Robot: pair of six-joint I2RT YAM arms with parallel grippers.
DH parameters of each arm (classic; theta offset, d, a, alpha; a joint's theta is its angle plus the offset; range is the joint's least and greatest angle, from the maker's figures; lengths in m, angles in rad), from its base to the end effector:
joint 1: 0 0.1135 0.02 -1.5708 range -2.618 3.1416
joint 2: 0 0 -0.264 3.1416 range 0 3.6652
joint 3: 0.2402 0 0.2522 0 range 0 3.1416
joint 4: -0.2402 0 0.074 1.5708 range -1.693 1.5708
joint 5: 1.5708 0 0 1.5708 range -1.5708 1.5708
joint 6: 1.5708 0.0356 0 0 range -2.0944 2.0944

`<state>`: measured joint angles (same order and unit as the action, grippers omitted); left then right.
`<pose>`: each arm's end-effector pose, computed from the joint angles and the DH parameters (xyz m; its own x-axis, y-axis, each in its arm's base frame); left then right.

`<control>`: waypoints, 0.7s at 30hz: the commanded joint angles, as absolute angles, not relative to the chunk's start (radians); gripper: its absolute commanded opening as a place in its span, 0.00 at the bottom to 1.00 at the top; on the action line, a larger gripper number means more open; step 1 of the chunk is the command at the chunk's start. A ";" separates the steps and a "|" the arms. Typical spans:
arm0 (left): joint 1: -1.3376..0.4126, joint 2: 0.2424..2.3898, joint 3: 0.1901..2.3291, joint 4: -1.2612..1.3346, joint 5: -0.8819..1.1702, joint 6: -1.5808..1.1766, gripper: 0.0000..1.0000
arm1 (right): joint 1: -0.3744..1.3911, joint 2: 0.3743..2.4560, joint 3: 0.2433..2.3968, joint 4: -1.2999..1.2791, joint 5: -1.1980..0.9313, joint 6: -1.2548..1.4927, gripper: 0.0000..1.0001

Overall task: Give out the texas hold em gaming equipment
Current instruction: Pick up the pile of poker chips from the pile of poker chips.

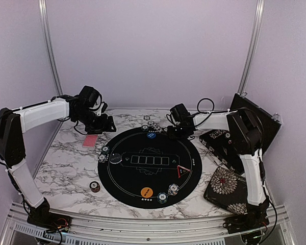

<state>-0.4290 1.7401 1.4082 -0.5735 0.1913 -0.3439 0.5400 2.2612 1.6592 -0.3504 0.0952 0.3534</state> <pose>0.3454 -0.1654 0.2649 -0.8472 0.0235 -0.5308 0.2438 0.9049 -0.3490 0.4198 0.2477 0.1386 -0.8165 -0.0877 -0.5707 -0.1940 0.9726 0.1280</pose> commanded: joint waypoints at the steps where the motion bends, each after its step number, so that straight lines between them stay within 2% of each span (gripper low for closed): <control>1: -0.426 1.670 1.368 -0.623 0.163 -0.361 0.80 | 0.534 2.183 1.584 -0.365 0.066 0.340 0.32; 13: -0.466 1.489 1.129 -0.704 0.047 -0.457 0.79 | 0.565 1.971 1.425 -0.275 -0.005 0.296 0.35; 21: -0.562 1.365 0.971 -0.770 0.006 -0.567 0.79 | 0.581 1.895 1.411 -0.268 -0.034 0.254 0.37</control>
<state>-0.5285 1.4216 1.0264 -0.6952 0.0391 -0.4946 0.5674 1.9347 1.4155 -0.2947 -0.0166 0.2863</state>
